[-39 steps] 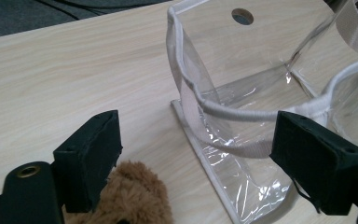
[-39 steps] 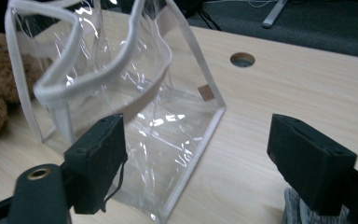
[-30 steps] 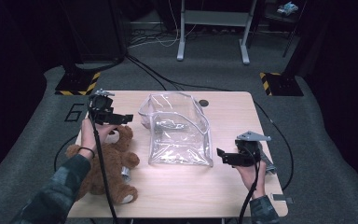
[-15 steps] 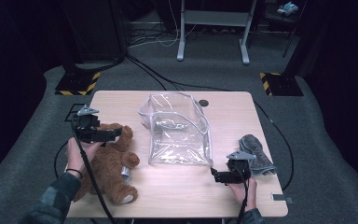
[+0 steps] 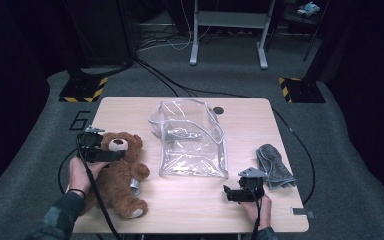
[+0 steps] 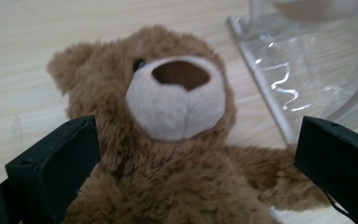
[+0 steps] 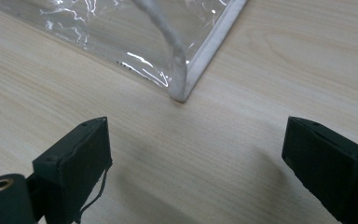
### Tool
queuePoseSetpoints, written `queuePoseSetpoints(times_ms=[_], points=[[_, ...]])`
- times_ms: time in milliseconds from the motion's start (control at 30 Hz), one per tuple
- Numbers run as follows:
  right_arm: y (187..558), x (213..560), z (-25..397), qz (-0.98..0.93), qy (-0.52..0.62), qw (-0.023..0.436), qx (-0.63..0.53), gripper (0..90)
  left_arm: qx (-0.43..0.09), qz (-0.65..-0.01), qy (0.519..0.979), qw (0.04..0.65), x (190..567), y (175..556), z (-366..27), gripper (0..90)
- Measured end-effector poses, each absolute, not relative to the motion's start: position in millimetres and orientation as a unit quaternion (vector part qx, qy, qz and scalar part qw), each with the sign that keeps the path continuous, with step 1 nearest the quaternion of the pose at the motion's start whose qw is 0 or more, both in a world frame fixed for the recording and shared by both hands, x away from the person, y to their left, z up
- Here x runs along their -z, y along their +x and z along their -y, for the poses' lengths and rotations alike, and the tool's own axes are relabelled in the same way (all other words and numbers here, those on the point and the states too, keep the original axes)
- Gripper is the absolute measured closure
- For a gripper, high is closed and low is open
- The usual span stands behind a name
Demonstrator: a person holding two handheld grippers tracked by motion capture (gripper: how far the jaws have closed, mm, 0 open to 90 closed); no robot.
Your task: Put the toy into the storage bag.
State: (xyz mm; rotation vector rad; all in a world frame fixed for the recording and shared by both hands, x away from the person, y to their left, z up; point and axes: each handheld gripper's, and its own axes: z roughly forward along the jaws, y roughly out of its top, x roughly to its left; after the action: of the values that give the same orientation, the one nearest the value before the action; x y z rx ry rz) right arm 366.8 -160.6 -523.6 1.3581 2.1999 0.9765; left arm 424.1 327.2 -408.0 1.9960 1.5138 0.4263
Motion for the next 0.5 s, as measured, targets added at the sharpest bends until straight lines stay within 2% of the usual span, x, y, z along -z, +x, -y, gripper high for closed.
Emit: queuePoseSetpoints(times_ms=[233, 400, 500], points=[[367, 529, 157, -0.788, 0.471, 0.205, -0.339, 6.9, -0.125, -0.601, 0.745, 0.261, 430, 441, -326, 0.0], [368, 530, 158, -0.786, 0.474, 0.203, -0.341, 6.5, -0.135, -0.607, 0.748, 0.231, 454, 444, -328, 3.2], [369, 530, 161, -0.782, 0.476, 0.199, -0.350, 6.5, -0.131, -0.613, 0.740, 0.242, 463, 441, -334, 4.8]])
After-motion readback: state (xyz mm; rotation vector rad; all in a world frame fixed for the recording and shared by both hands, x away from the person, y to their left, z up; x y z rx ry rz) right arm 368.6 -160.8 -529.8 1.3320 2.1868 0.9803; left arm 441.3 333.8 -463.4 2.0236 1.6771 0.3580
